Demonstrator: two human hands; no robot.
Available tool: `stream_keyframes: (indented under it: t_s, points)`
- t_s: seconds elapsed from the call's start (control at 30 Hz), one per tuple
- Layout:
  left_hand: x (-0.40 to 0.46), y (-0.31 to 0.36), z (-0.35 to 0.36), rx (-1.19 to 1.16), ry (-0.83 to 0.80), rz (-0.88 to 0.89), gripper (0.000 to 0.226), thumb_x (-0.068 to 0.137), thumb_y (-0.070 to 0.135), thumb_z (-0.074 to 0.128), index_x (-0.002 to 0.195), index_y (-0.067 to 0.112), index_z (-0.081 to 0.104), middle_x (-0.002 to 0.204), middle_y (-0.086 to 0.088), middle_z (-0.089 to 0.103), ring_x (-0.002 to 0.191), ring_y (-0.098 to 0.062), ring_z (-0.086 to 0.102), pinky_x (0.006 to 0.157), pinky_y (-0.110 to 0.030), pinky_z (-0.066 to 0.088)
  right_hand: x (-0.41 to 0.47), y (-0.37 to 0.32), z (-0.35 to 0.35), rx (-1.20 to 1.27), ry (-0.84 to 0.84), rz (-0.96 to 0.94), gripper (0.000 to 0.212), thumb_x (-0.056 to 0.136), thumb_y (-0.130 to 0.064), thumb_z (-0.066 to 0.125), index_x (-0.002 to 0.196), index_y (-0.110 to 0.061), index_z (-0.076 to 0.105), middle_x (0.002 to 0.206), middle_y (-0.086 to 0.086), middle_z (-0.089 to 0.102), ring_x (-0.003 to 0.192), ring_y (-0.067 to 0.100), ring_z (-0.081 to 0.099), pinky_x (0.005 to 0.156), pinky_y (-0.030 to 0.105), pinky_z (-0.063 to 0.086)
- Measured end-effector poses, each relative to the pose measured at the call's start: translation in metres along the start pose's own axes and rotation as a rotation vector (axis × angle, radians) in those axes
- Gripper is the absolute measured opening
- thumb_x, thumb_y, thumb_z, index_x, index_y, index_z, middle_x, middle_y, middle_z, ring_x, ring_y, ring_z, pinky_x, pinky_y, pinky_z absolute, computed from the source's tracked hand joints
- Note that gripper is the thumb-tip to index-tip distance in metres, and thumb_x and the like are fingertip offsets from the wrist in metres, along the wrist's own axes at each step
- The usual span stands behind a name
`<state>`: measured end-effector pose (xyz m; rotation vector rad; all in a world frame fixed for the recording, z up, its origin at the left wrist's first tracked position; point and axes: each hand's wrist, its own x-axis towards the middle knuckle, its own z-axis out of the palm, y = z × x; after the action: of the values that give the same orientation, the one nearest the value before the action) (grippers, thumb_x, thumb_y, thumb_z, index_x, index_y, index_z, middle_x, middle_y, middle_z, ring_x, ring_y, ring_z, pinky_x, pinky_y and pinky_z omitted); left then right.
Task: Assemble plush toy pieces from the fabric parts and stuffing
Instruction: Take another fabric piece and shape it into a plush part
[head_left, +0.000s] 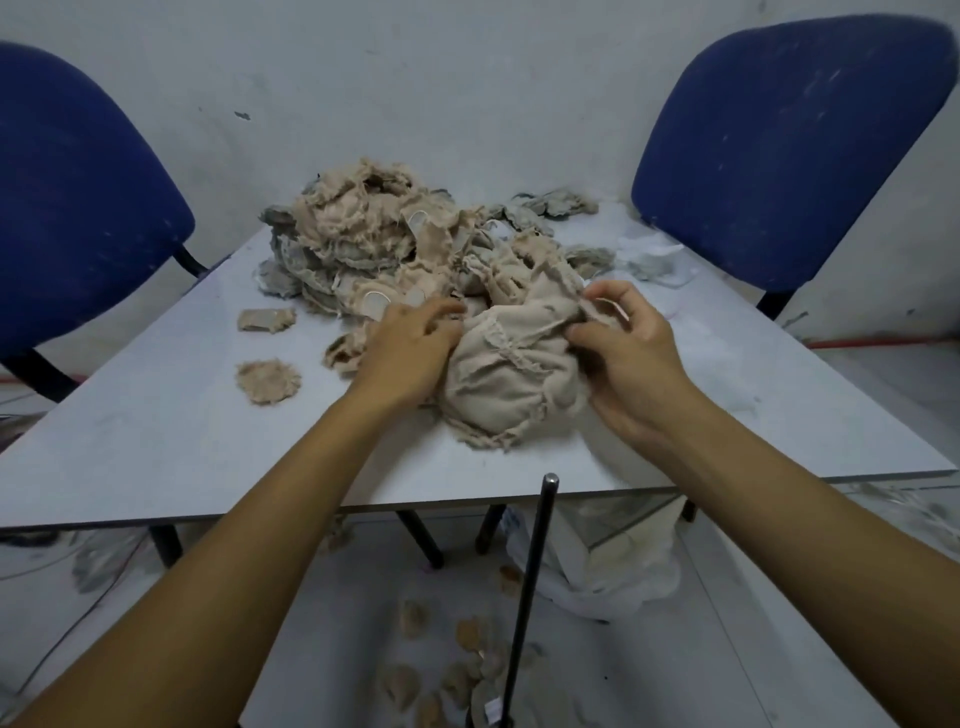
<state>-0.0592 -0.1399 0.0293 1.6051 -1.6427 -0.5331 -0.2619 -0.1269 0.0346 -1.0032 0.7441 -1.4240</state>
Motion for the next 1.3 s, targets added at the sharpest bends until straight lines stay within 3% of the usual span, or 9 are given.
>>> stream_keyframes:
  t_s: [0.13,0.27,0.37,0.5,0.63,0.83,1.0,1.13,1.3]
  points:
    - [-0.002,0.000,0.001,-0.042,-0.058,0.022,0.055,0.102,0.030,0.042,0.048,0.021,0.051,0.097,-0.042,0.049,0.106,-0.065,0.044,0.092,-0.071,0.037,0.012,-0.022,0.006,0.314,0.041,0.013,0.043,0.090,0.019,0.035,0.103,-0.017,0.054,0.087,0.015,0.066,0.070,0.021,0.061,0.070,0.038,0.055]
    - [-0.007,0.002,0.002,0.184,-0.045,0.062,0.025,0.094,0.041,0.039,0.091,0.027,0.060,0.108,-0.019,0.057,0.112,-0.042,0.049,0.099,-0.056,0.041,0.022,-0.033,0.002,0.459,0.128,0.005,0.049,0.093,0.016,0.029,0.117,-0.020,0.052,0.113,0.019,0.063,0.089,0.029,0.067,0.083,0.046,0.059]
    - [-0.021,0.003,0.012,0.260,0.224,0.238,0.029,0.096,0.023,0.052,0.122,0.017,0.064,0.125,-0.009,0.054,0.118,-0.029,0.044,0.102,-0.051,0.037,0.021,-0.026,0.000,0.492,0.163,0.069,0.054,0.095,0.013,0.030,0.133,-0.022,0.048,0.121,0.021,0.061,0.096,0.033,0.067,0.079,0.047,0.060]
    - [-0.033,0.014,0.019,0.113,0.199,0.395,0.039,0.094,0.027,0.043,0.123,0.010,0.062,0.119,-0.008,0.058,0.111,-0.021,0.046,0.091,-0.030,0.033,0.021,-0.024,-0.002,0.490,0.193,0.068,0.060,0.094,0.011,0.032,0.144,-0.021,0.045,0.130,0.021,0.059,0.101,0.033,0.066,0.079,0.044,0.061]
    - [-0.036,0.021,0.023,-0.161,0.061,0.291,0.039,0.095,0.042,0.043,0.109,0.013,0.066,0.103,-0.005,0.067,0.097,-0.020,0.059,0.085,-0.037,0.044,0.016,-0.023,-0.002,0.441,0.177,0.057,0.065,0.089,0.014,0.037,0.146,-0.017,0.043,0.140,0.026,0.053,0.124,0.041,0.057,0.098,0.055,0.051]
    - [-0.024,0.031,0.018,-0.790,0.068,0.014,0.017,0.096,0.010,0.061,0.112,0.014,0.064,0.102,-0.006,0.069,0.088,-0.018,0.066,0.070,-0.027,0.055,0.003,-0.019,0.002,0.086,0.038,-0.016,0.066,0.078,0.013,0.052,0.135,-0.021,0.046,0.116,0.016,0.065,0.097,0.029,0.069,0.081,0.048,0.058]
    - [-0.014,0.034,0.003,-1.037,0.145,-0.009,0.014,0.097,0.012,0.060,0.105,0.021,0.068,0.096,-0.001,0.076,0.090,-0.018,0.072,0.076,-0.034,0.057,-0.008,-0.028,-0.013,-0.980,-0.115,-0.274,0.022,0.081,-0.049,0.059,0.084,-0.027,0.055,0.096,-0.006,0.052,0.081,-0.008,0.054,0.072,0.011,0.044]
    - [-0.017,0.039,-0.001,-0.989,0.099,0.035,0.009,0.096,0.013,0.062,0.095,0.022,0.061,0.080,0.005,0.075,0.076,-0.015,0.072,0.063,-0.033,0.058,-0.021,-0.040,-0.014,-1.041,0.002,-0.655,0.043,0.086,-0.036,0.067,0.126,-0.028,0.054,0.124,-0.001,0.041,0.111,0.004,0.050,0.091,0.019,0.049]
    - [-0.029,0.047,0.005,-0.825,-0.180,0.190,0.011,0.096,0.002,0.056,0.092,0.012,0.054,0.074,-0.002,0.065,0.064,-0.012,0.061,0.054,-0.026,0.050,-0.035,-0.046,-0.021,-1.437,-0.484,-0.946,0.040,0.090,-0.021,0.070,0.129,-0.028,0.061,0.124,0.008,0.045,0.101,0.020,0.047,0.077,0.033,0.053]
